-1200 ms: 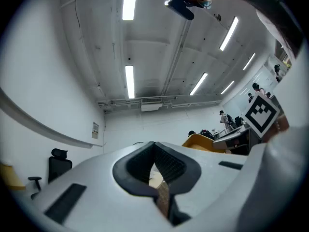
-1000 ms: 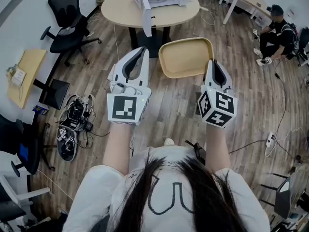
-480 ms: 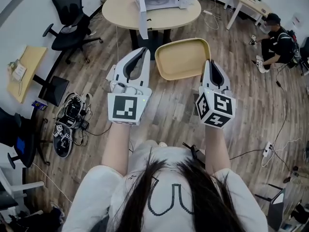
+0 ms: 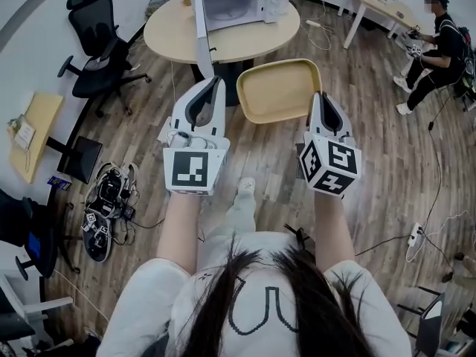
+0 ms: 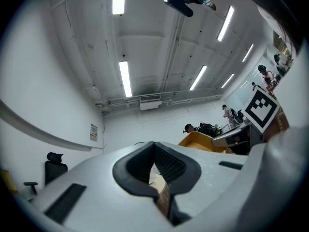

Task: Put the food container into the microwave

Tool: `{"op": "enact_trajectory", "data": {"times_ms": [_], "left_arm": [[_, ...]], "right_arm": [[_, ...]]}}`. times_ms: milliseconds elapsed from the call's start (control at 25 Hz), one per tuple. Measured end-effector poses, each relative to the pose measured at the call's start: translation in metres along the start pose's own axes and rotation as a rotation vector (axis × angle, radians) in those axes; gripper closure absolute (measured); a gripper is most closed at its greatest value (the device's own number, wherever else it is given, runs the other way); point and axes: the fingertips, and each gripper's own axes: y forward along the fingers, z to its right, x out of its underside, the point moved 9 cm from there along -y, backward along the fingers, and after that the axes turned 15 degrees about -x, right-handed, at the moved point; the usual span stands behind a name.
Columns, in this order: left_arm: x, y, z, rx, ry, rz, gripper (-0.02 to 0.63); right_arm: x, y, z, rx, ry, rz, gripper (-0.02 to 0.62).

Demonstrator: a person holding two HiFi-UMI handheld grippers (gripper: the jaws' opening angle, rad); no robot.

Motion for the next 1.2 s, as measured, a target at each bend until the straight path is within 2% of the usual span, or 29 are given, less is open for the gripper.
{"op": "enact_trajectory", "data": {"times_ms": [120,280,480,840,1200], "left_arm": [[0.012,0.038,0.0,0.006,-0.003,0.035,0.598],[0.034,0.091,-0.004,-0.017,-0.017,0.004,0.598],[0.056,0.164,-0.014,-0.029,-0.024,0.017,0.598],[0.104,0.282,-0.038,-0.076,-0.029,-0.02,0.598],[0.139,0.351,-0.047,-0.093,-0.012,-0.047,0.598]], "right_arm": [[0.003,0.03,0.02,0.009,0.001,-0.001,0.56],[0.003,0.08,0.049,0.008,0.006,-0.017,0.56],[0.001,0.152,0.079,-0.008,0.004,-0.037,0.56],[0.009,0.283,0.127,-0.043,0.015,-0.071,0.56],[0.025,0.373,0.155,-0.077,0.055,-0.087,0.56]]}}
